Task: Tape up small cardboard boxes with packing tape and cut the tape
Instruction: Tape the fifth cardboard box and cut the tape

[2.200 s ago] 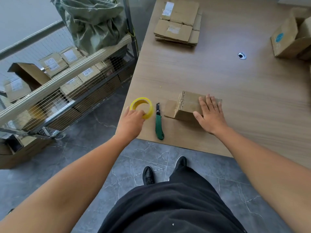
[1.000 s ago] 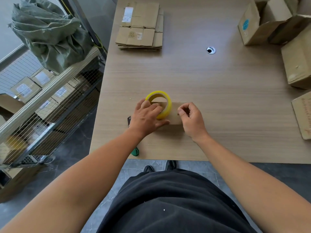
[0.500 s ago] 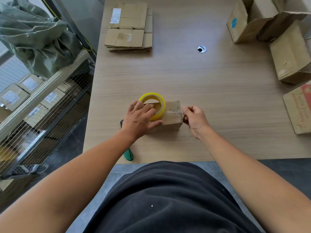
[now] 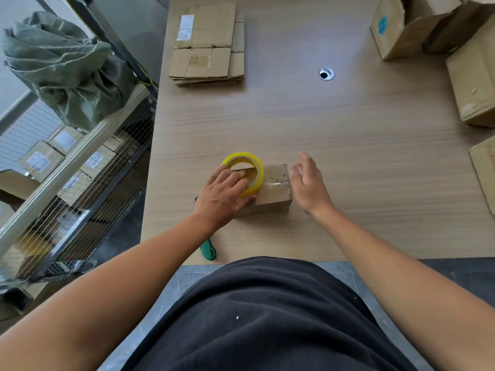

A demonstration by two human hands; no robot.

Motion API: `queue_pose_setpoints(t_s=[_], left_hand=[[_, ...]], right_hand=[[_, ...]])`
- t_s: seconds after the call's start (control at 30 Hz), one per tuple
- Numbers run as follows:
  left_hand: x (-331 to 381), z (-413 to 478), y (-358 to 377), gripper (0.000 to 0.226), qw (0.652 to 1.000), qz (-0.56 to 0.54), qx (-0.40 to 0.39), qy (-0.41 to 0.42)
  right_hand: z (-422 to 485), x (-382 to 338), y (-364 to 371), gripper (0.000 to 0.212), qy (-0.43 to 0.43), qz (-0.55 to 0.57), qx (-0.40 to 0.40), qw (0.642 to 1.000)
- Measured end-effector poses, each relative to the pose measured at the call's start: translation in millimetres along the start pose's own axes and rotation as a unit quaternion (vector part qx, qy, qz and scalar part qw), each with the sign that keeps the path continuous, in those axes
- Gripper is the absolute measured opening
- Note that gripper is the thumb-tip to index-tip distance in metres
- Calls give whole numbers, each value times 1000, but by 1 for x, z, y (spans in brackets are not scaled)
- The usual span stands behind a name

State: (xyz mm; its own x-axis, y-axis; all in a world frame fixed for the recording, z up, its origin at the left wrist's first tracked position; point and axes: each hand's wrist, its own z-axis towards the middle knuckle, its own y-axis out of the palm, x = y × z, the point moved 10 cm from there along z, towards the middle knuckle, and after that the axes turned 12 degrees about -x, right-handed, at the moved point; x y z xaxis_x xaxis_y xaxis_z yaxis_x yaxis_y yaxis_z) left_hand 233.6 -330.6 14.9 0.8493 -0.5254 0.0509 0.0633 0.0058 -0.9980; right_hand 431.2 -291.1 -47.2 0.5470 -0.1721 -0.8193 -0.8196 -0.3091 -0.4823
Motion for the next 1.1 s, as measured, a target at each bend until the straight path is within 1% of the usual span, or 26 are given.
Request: queue_pose_setpoints(t_s=[0.03, 0.07, 0.1, 0.13, 0.2, 0.27, 0.33, 0.4, 0.47, 0.53, 0.63, 0.7, 0.8, 0.93, 1.03, 1.1], left_hand=[[1, 0, 1, 43, 1000, 2, -11, 0], [3, 2, 1, 44, 1000, 9, -20, 0], [6, 4, -1, 43, 1000, 16, -25, 2], [7, 6, -6, 42, 999, 24, -26, 10], [9, 12, -24, 40, 999, 33, -13, 41], [12, 17, -44, 43, 996, 13, 2, 89], [10, 25, -64, 43, 994, -35, -24, 104], [3, 36, -78, 42, 992, -67, -70, 78], [-17, 40, -78, 45, 989, -80, -125, 17], [-46, 30, -62, 47, 978, -77, -190, -39], [-78, 8, -34, 50, 962, -44, -256, -81], [-97, 5, -24, 53, 957, -38, -266, -113], [-121, 6, -12, 58, 952, -61, -262, -142], [-126, 0, 17, 59, 947, -103, -269, -144], [-131, -2, 34, 65, 941, -136, -271, -150], [-135, -1, 40, 67, 937, -160, -268, -154]], right_hand=[[1, -16, 6, 54, -60, 2, -20, 998], [1, -27, 18, 52, -92, 8, -60, 994], [1, -31, 30, 51, -98, 17, -95, 990], [1, -32, 38, 50, -97, 24, -111, 989], [2, -29, 41, 52, -88, 16, -96, 991], [3, -24, 39, 58, -88, -16, -73, 993], [1, -26, 40, 70, -92, -50, -65, 992], [1, -28, 42, 75, -91, -95, -60, 989], [1, -30, 42, 74, -84, -122, -56, 987], [3, -30, 42, 69, -81, -128, -56, 987], [6, -28, 43, 61, -75, -148, -59, 984], [7, -27, 43, 59, -65, -156, -62, 984], [9, -29, 43, 55, -56, -165, -62, 983], [12, -27, 43, 52, -40, -167, -57, 984], [14, -24, 46, 51, -27, -171, -56, 983], [14, -23, 45, 50, -15, -160, -40, 986]])
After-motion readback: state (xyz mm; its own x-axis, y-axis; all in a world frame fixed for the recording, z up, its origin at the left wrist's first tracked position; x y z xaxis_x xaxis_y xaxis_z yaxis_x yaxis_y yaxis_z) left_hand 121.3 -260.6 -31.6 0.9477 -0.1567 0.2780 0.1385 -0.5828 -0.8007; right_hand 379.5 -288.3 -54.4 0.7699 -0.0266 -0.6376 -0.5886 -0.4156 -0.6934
